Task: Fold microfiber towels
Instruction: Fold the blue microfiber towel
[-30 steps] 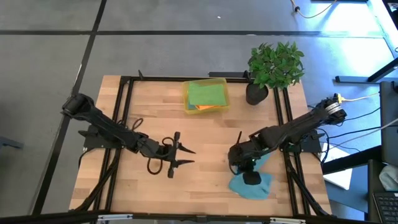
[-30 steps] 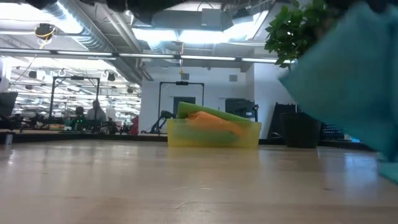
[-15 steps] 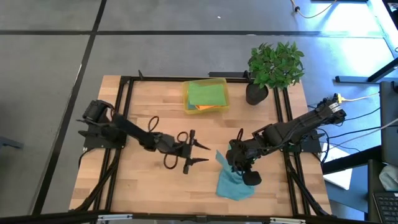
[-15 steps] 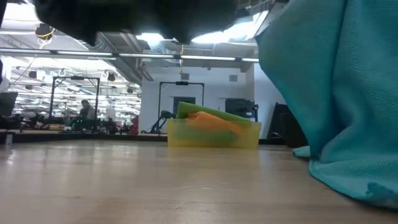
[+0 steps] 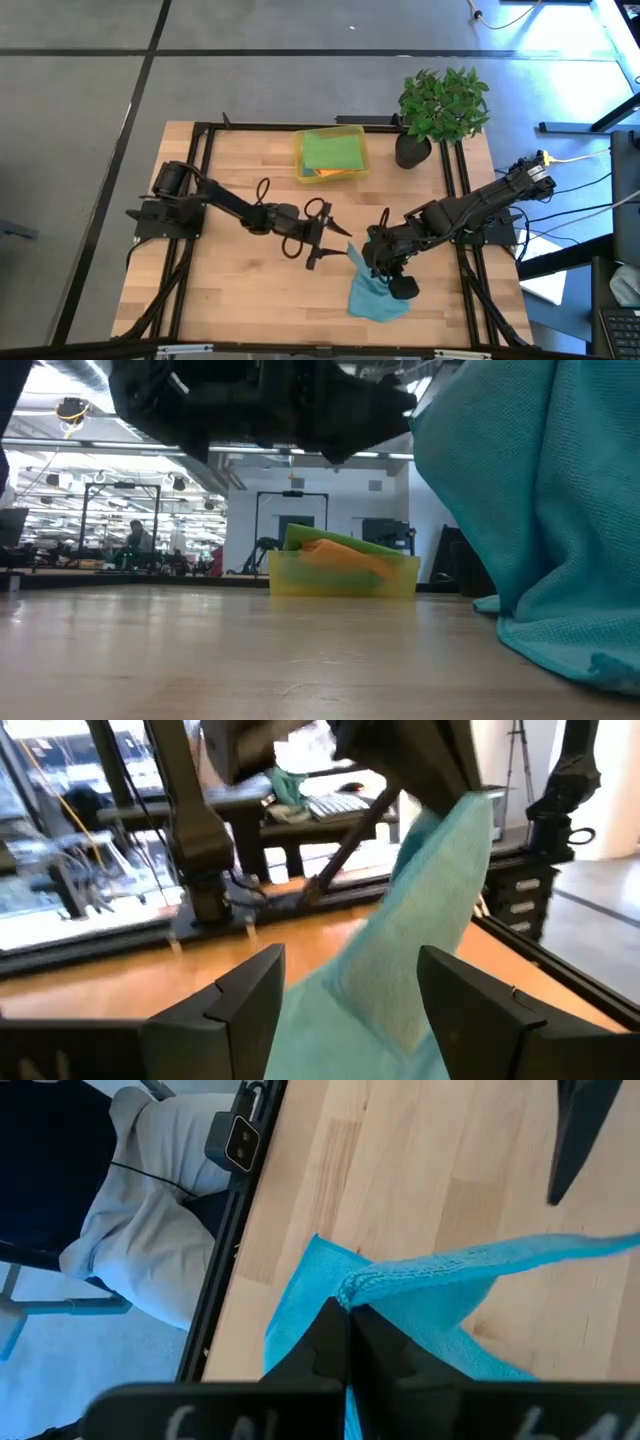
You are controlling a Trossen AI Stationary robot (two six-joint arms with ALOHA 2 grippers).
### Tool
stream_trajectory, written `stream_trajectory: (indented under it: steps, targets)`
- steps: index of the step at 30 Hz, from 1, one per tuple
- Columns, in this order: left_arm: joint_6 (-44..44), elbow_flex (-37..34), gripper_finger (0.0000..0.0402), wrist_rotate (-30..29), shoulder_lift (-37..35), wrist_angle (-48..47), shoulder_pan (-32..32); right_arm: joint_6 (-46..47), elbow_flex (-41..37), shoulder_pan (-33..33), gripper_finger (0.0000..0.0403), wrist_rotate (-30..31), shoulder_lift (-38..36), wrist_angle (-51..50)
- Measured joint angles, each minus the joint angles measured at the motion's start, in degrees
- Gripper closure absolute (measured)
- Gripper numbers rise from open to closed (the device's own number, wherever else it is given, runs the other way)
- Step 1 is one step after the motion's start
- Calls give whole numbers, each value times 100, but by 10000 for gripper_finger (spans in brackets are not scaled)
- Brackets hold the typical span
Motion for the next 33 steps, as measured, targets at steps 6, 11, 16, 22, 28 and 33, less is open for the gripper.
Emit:
stream_trajectory:
  steps: [6, 11, 16, 22, 28, 33]
  targets:
    - [-161, 0, 181, 286, 114, -7, 126, -16, 0, 0, 400, 0, 0, 25]
    - [-238, 0, 181, 600, 116, 99, 147, -36, -2, 0, 400, 0, 0, 25]
    - [-334, 93, 181, 603, 116, 36, 147, -198, -2, -3, 399, 85, 0, 170]
    - [-338, 103, 181, 598, 116, 2, 147, -307, -2, -4, 399, 131, 0, 269]
    - [-336, 103, 195, 596, 116, -56, 147, -307, -2, -2, 399, 134, 0, 267]
    - [-256, 103, 251, 786, 116, -56, 147, -316, -2, -4, 399, 142, 0, 265]
